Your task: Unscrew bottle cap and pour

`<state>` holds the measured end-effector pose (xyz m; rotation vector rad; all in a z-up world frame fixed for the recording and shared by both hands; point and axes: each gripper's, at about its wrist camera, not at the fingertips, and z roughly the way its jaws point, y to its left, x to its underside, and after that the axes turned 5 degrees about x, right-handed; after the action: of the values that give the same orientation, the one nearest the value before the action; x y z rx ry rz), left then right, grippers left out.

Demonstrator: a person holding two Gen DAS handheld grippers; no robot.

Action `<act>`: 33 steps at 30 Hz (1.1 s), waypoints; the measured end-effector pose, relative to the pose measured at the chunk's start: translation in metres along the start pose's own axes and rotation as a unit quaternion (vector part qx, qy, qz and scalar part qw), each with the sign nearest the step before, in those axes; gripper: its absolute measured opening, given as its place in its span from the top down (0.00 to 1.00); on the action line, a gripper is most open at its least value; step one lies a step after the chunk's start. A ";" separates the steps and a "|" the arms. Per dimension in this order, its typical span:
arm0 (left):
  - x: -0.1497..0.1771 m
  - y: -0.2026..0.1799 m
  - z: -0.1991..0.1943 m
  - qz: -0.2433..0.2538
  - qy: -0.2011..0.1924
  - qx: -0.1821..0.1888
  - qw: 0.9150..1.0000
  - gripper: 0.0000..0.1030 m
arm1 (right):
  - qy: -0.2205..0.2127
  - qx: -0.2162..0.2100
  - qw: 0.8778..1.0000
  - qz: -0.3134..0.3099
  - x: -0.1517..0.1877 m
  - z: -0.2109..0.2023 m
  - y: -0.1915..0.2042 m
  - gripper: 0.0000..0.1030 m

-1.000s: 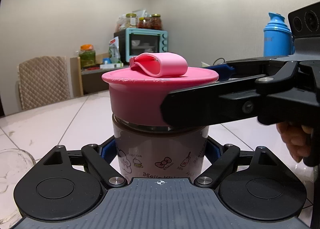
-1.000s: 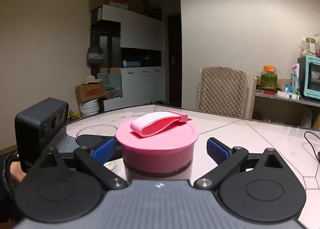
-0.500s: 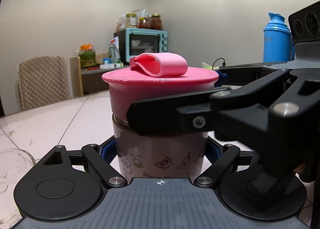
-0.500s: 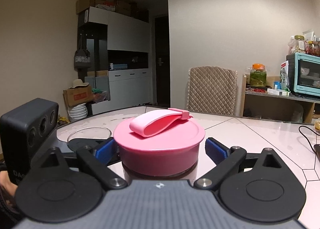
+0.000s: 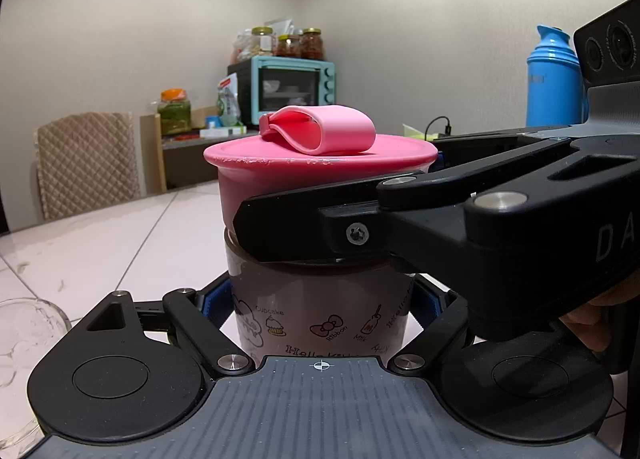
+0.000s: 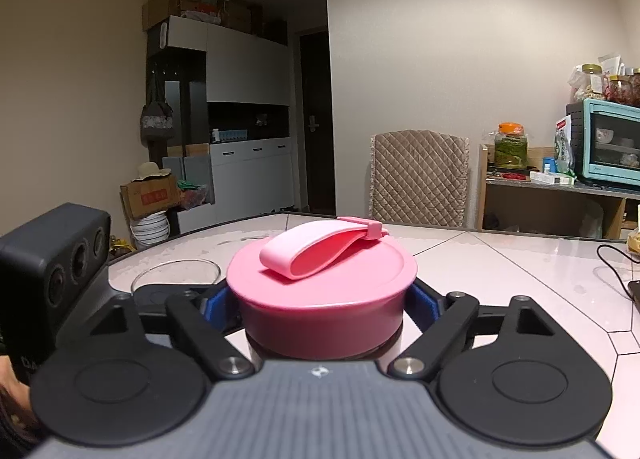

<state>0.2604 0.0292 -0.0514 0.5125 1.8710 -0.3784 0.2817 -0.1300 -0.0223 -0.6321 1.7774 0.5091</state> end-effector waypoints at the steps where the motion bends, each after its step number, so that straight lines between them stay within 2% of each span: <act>1: 0.000 0.000 0.000 0.000 0.000 0.000 1.000 0.13 | 0.000 0.000 1.000 0.000 0.000 0.000 0.000 0.17; 15: 0.000 0.000 -0.001 0.000 0.000 0.000 1.000 0.13 | 0.001 -0.019 1.000 -0.002 -0.001 0.001 -0.007 0.17; 33: 0.002 0.000 -0.003 -0.001 0.000 0.001 1.000 0.13 | 0.001 -0.087 0.996 -0.025 -0.006 0.002 -0.024 0.17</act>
<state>0.2572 0.0305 -0.0519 0.5116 1.8709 -0.3805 0.3001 -0.1459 -0.0181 -0.7966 1.7258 0.6328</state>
